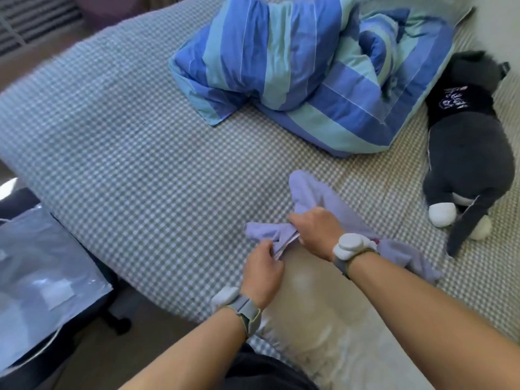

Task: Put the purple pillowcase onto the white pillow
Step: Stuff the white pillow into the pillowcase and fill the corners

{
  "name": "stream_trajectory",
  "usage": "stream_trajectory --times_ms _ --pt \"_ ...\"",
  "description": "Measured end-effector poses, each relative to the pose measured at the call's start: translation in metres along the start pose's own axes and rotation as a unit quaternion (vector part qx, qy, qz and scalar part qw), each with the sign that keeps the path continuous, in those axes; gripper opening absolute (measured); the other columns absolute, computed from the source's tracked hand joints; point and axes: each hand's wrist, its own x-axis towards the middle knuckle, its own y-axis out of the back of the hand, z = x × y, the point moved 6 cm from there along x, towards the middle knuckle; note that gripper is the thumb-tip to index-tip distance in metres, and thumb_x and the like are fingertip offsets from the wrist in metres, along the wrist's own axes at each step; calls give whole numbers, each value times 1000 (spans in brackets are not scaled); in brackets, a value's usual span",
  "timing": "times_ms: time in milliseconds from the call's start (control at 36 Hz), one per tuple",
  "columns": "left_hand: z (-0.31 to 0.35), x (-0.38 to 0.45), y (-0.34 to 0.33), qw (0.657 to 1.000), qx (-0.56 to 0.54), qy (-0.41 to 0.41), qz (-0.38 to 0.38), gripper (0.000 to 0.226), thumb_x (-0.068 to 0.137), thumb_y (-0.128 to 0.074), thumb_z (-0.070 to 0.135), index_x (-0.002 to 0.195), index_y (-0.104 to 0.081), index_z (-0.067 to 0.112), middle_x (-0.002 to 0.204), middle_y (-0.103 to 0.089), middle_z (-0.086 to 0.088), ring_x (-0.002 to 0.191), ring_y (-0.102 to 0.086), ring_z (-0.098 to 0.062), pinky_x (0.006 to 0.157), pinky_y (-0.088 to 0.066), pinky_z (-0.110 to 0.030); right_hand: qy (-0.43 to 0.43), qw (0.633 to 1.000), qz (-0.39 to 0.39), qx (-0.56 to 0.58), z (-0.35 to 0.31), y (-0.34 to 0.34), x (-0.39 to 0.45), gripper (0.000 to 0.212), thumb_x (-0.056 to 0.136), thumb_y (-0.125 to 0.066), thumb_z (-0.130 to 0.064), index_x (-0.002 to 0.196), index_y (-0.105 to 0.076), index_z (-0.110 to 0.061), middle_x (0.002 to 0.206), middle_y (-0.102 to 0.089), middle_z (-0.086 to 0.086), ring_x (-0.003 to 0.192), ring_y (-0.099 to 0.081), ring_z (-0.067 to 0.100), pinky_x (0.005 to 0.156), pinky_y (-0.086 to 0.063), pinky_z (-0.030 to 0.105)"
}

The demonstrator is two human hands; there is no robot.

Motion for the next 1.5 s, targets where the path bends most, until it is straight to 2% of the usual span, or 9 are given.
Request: stream_trajectory --times_ms 195,389,556,667,806,917,1084,1306,1501 --pt "-23 38 11 971 71 161 163 17 91 -58 10 107 -52 9 111 -51 -11 75 -52 -29 64 -40 -37 -1 992 111 -53 -27 21 -12 18 69 -71 -6 84 -65 -14 51 -57 4 39 -53 24 39 -28 26" --pt "-4 19 -10 957 -220 102 157 11 85 -58 -3 86 -59 8 79 -64 -2 71 -55 -20 63 -45 -35 -74 996 29 -29 7 0 -23 24 57 -75 -5 74 -62 -16 55 -60 7 43 -58 29 39 -31 26" --pt "-6 8 -21 996 76 24 37 11 86 -58 19 86 -48 15 76 -63 -8 72 -58 -31 60 -41 -39 -180 980 77 42 28 6 -29 10 78 -54 -6 81 -59 -14 67 -63 12 53 -60 36 41 -29 31" --pt "-14 35 -2 989 11 116 96 22 85 -64 22 95 -45 15 85 -64 -13 78 -60 -35 65 -49 -42 -78 979 139 129 -13 19 -15 22 79 -36 -12 83 -57 -10 82 -62 11 66 -60 36 48 -32 33" --pt "1 41 21 963 -126 -11 237 32 78 -53 37 93 -63 11 88 -64 -4 78 -56 -19 71 -48 -37 -67 989 26 128 -21 5 -10 17 93 -45 -9 104 -56 -5 102 -66 20 89 -60 41 64 -29 37" --pt "-3 30 12 970 -182 34 155 4 79 -59 16 82 -58 18 75 -64 -2 66 -56 -19 59 -50 -43 -19 996 0 85 -15 -2 -22 20 82 -64 -13 100 -58 -8 84 -69 13 73 -64 37 54 -33 35" --pt "-17 29 16 990 66 21 123 14 82 -58 8 76 -45 8 62 -53 -6 56 -47 -25 51 -30 -36 24 999 21 40 -10 0 -25 23 80 -68 -34 90 -54 -18 58 -63 8 47 -58 32 41 -31 28" --pt "-23 55 26 982 94 33 158 30 92 -58 9 121 -60 14 113 -56 -9 81 -54 -22 67 -38 -31 -76 985 -105 115 -44 -8 -4 18 93 -50 -16 102 -66 -15 111 -65 13 105 -59 35 70 -31 33" --pt "-23 53 12 998 -54 15 -36 18 75 -67 6 88 -72 18 77 -71 2 69 -63 -15 63 -54 -36 -156 965 -102 184 -16 -8 -13 23 89 -59 -31 95 -63 -9 111 -61 15 102 -59 34 76 -41 36"
